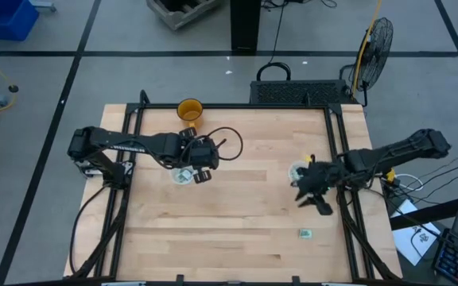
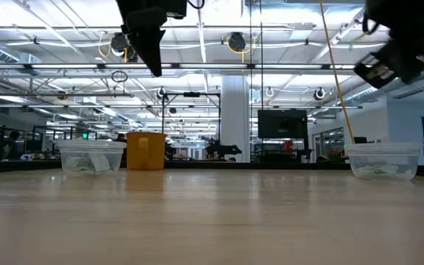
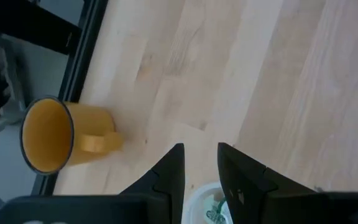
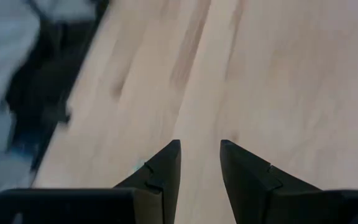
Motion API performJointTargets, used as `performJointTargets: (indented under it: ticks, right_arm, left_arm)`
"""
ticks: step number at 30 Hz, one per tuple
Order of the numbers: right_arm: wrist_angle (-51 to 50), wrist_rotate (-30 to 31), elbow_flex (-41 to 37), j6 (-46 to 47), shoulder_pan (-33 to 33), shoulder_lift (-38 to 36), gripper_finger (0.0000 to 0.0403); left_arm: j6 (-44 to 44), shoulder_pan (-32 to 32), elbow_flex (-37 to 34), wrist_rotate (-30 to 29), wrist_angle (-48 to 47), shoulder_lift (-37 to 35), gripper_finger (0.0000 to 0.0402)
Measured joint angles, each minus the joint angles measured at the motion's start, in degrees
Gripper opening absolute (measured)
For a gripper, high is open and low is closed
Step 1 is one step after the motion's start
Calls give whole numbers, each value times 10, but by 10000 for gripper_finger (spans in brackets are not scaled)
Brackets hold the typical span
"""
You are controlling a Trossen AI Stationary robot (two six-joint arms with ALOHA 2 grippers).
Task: Pick and place items into bin
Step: Put the stevia packet into the right transparent bin
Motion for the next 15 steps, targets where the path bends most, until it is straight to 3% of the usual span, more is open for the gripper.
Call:
performJointTargets:
  ticks: [6, 10, 15]
  right_arm:
    - [-19, 2, -45, 5, 57, 5, 105]
    - [76, 2, -117, 51, 83, 5, 105]
    - [274, -30, -220, 121, 113, 5, 105]
  left_arm:
    - [12, 0, -4, -2, 11, 0, 102]
    - [12, 2, -4, -11, 12, 0, 102]
    - [21, 6, -5, -16, 15, 0, 102]
